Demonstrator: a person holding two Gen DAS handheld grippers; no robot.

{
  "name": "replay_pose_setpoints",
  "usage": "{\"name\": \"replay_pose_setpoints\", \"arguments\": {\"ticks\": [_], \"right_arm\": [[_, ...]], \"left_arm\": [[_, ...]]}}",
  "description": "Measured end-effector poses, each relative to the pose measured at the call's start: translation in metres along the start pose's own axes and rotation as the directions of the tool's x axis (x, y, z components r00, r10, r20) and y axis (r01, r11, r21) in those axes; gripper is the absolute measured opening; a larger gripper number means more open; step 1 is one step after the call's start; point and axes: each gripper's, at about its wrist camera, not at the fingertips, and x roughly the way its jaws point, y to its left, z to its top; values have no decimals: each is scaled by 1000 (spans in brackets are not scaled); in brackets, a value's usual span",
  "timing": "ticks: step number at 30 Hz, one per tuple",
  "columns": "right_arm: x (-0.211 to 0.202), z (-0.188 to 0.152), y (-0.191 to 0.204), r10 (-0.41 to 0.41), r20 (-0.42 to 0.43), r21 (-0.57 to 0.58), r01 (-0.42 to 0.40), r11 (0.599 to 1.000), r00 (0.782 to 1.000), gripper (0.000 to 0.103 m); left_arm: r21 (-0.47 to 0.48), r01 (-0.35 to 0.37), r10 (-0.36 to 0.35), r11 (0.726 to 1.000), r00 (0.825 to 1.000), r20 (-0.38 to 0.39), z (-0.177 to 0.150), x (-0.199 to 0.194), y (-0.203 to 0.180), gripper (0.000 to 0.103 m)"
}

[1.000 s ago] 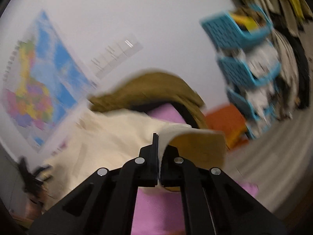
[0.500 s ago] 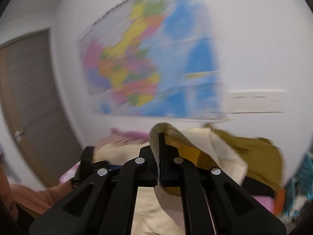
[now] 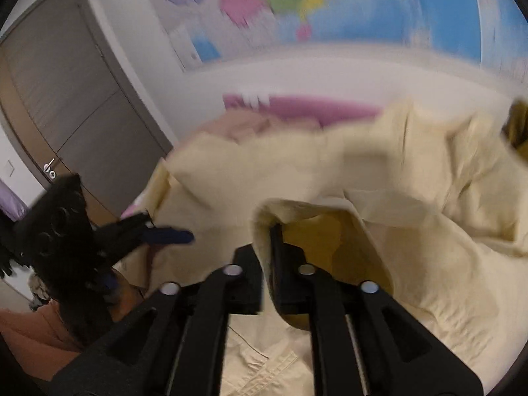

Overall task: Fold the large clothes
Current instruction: 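Grasp the cream jacket sleeve cuff with the right gripper and lift it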

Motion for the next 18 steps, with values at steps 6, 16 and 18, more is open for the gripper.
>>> {"name": "replay_pose_setpoints", "arguments": {"ticks": [6, 16, 18], "right_arm": [[-49, -13, -23, -2, 121, 46, -4, 999, 993, 56], [-125, -62, -119, -177, 224, 291, 107, 951, 959, 59], [-121, -72, -131, -209, 207, 314, 137, 939, 956, 59]], "left_arm": [[-16, -29, 28, 999, 996, -84, 5, 30, 8, 96], [35, -144, 149, 989, 963, -226, 38, 88, 14, 85], [-21, -137, 127, 990, 959, -252, 42, 94, 26, 50]]}}
